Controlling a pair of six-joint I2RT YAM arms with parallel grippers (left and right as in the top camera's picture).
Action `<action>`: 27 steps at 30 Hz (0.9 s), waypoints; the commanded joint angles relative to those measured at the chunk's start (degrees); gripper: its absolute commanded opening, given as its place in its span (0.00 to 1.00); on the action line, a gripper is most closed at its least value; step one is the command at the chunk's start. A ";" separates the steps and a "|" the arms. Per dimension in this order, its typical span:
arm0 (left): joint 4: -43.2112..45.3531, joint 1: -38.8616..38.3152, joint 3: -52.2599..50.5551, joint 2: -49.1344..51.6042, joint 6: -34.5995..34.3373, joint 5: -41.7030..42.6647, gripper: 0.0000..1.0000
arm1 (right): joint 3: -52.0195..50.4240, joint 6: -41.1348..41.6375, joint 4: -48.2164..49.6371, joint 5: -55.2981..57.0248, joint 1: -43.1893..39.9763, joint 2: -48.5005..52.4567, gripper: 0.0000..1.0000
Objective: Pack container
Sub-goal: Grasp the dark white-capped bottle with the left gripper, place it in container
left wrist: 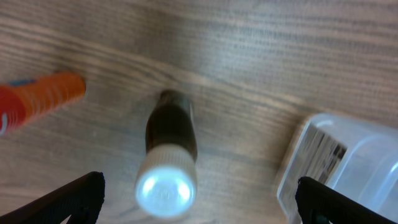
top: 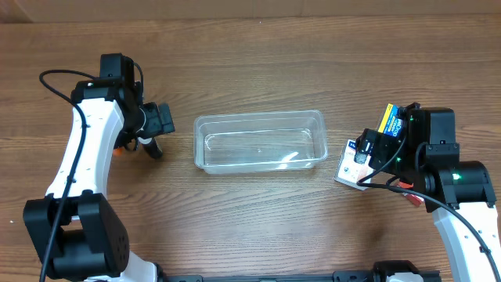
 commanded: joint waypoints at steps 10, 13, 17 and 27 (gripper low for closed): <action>1.18 0.33 0.98 5.84 -4.24 -0.02 0.51 | 1.84 -0.28 0.20 0.07 0.39 -0.46 1.00; 0.94 0.31 0.98 5.84 -4.24 0.00 0.45 | 1.84 -0.28 0.20 0.07 0.37 -0.46 1.00; 0.39 0.31 0.96 5.84 -4.24 0.00 0.30 | 1.84 -0.28 0.17 0.07 0.37 -0.46 1.00; -14.12 -3.56 18.62 4.81 -4.37 2.34 0.04 | 1.84 -0.28 0.20 0.07 0.37 -0.46 1.00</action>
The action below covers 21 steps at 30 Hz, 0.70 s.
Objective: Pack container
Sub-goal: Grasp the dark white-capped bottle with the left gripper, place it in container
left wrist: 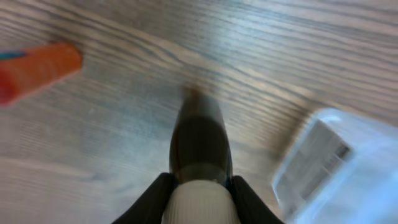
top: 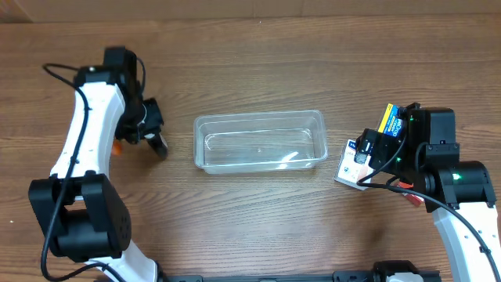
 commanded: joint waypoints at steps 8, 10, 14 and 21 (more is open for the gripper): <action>-9.94 -20.76 17.09 -6.08 -1.68 1.70 0.04 | 1.84 -0.28 0.24 0.04 0.37 -0.46 1.00; -9.79 -21.79 15.93 -4.37 -2.84 0.17 0.04 | 1.84 -0.28 0.09 0.04 0.37 -0.46 1.00; -9.33 -21.75 14.73 -0.11 -2.86 -1.75 0.04 | 1.84 -0.26 0.02 0.07 0.37 -0.46 1.00; -6.14 -21.77 14.73 11.56 -2.89 -1.70 0.04 | 1.84 -0.28 0.07 0.07 0.37 -0.46 1.00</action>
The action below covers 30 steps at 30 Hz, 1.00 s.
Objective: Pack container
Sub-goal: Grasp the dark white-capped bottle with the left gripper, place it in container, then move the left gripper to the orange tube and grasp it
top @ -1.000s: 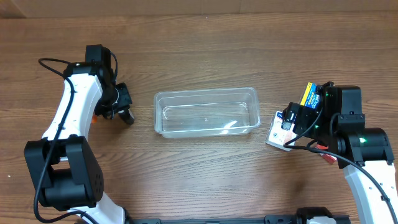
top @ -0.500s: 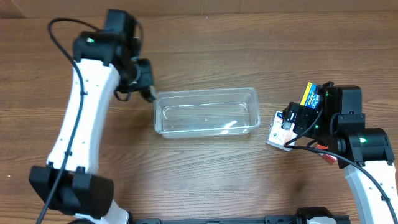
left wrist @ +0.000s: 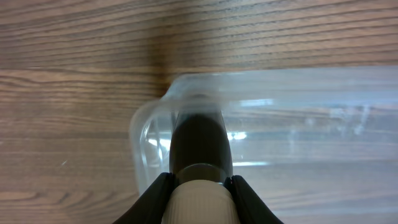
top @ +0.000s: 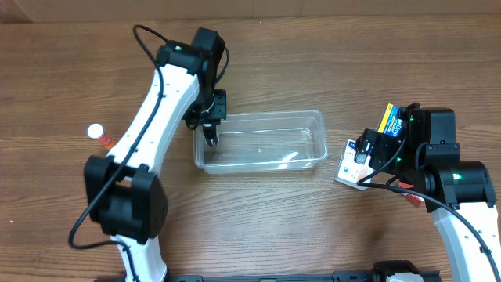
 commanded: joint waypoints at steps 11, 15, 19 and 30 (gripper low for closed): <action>0.98 -0.07 -0.28 7.15 -1.18 -0.17 0.43 | 1.73 -0.26 0.28 0.04 0.37 -0.46 1.00; -0.76 -0.07 0.17 6.27 -1.16 -0.15 0.47 | 1.73 -0.26 0.28 0.04 0.37 -0.46 1.00; -2.45 -0.07 4.24 -0.46 0.35 -0.17 0.58 | 1.73 -0.26 0.28 0.04 0.37 -0.46 1.00; -13.51 25.77 8.66 -21.81 0.98 -4.94 1.00 | 1.73 -0.26 0.31 0.02 0.39 -0.46 1.00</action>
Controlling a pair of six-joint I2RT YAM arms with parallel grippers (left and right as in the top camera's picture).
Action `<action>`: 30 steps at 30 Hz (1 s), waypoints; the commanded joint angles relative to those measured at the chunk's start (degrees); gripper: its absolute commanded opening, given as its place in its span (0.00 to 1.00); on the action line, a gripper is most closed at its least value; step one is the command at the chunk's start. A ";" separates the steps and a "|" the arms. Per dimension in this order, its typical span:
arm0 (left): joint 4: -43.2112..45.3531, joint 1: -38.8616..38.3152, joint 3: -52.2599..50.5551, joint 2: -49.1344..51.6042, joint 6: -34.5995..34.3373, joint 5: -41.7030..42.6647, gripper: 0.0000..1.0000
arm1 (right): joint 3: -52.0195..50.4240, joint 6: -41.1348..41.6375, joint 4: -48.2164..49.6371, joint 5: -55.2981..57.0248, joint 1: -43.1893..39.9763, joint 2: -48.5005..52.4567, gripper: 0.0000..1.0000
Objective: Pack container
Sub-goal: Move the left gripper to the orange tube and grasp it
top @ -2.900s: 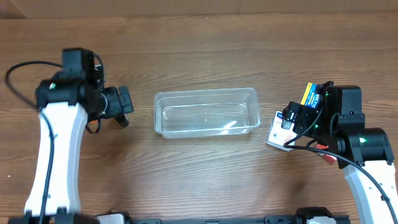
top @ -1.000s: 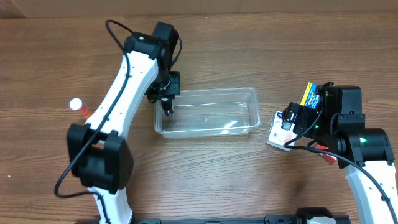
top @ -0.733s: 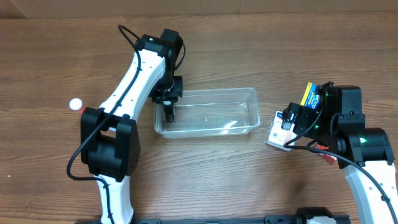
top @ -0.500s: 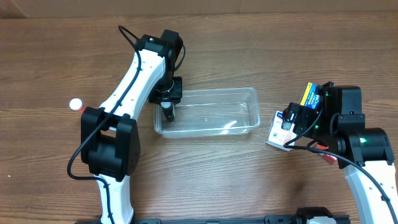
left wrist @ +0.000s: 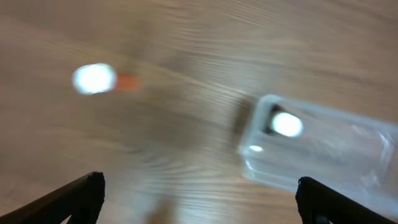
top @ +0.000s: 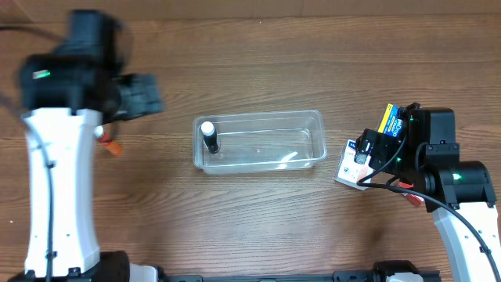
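Note:
The clear plastic container (top: 260, 141) lies at the table's middle. A dark bottle with a white cap (top: 209, 135) stands upright in its left end, and the cap (left wrist: 286, 124) also shows in the left wrist view. My left gripper (left wrist: 199, 205) is open and empty, raised over the table left of the container (left wrist: 323, 152); overhead it is blurred (top: 150, 97). An orange tube with a white cap (left wrist: 94, 79) lies on the wood below it. My right gripper (top: 365, 153) hangs over a white packet (top: 347, 166) right of the container; its jaws cannot be made out.
A yellow and blue pack (top: 389, 119) sits by the right wrist. The orange tube (top: 112, 146) lies beside the left arm's white link. Cables hang from both arms.
My left gripper was shut on the dark bottle over the container's left end. Now the bottle stands in the container and the gripper is open, higher and off to the left.
My left gripper stood open around the upright dark bottle beside the orange tube. Then it was shut on the bottle, then held it over the container's left end. Now the bottle stands inside and the gripper is away, open. The right arm has stayed still.

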 commanded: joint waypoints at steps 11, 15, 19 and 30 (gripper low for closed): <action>9.90 18.36 -10.71 15.08 3.96 3.69 1.00 | 1.73 -0.26 0.24 0.07 0.39 -0.46 1.00; 11.26 18.36 -10.71 20.20 3.93 2.12 1.00 | 1.73 -0.26 0.09 0.07 0.39 -0.46 1.00; 11.23 18.36 -10.71 23.43 3.93 1.18 1.00 | 1.73 -0.26 0.09 0.07 0.39 -0.46 1.00; 11.45 18.36 -10.71 23.89 3.96 -0.26 0.60 | 1.73 -0.26 0.07 0.07 0.39 -0.46 1.00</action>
